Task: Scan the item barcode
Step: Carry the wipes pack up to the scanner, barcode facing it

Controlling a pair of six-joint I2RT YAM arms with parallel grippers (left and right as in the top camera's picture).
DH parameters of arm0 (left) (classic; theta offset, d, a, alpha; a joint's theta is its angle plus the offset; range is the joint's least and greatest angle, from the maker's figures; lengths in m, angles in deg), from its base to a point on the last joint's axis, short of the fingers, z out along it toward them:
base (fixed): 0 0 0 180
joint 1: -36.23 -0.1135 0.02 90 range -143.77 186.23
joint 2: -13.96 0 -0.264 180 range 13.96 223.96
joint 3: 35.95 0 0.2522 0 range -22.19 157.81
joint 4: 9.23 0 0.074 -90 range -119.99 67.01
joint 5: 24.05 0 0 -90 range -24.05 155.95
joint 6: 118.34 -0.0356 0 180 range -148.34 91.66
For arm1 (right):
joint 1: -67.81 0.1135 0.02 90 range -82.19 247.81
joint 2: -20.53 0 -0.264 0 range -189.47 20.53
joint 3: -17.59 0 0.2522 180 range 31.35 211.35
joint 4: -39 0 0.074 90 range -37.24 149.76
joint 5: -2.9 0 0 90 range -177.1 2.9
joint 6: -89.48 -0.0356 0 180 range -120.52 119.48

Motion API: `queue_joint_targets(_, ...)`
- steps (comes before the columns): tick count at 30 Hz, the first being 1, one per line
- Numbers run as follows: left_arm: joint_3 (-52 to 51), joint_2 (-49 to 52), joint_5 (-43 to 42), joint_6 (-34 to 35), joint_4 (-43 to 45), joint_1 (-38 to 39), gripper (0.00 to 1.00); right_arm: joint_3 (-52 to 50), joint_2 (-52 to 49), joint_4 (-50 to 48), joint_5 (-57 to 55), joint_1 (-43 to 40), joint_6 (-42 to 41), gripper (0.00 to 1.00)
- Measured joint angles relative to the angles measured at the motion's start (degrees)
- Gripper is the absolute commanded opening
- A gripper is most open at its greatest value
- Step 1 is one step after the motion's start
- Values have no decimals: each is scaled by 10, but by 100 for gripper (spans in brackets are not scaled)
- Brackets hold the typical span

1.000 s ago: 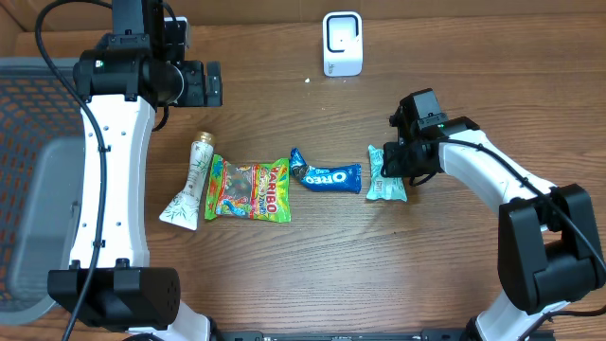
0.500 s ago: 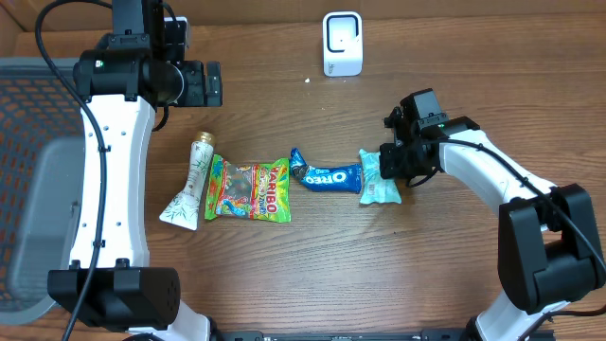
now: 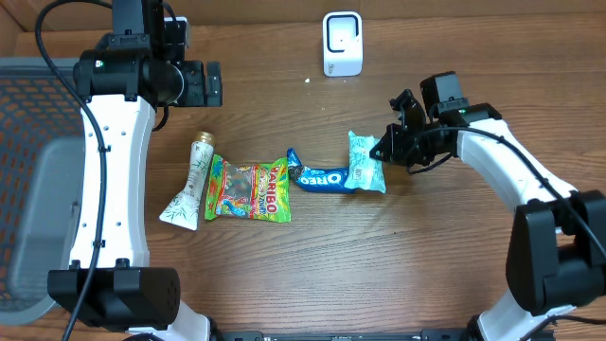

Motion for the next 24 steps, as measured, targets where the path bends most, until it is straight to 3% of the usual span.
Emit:
queue_joint_targets(13, 0, 0, 0, 0, 0, 0, 100, 0, 223, -34, -32, 0, -134, 4)
queue_joint_targets(19, 0, 0, 0, 0, 0, 0, 100, 1, 337, -26, -86, 0, -159, 4)
queue_joint_targets(24, 0, 0, 0, 0, 0, 0, 100, 2, 376, -16, -142, 0, -165, 4)
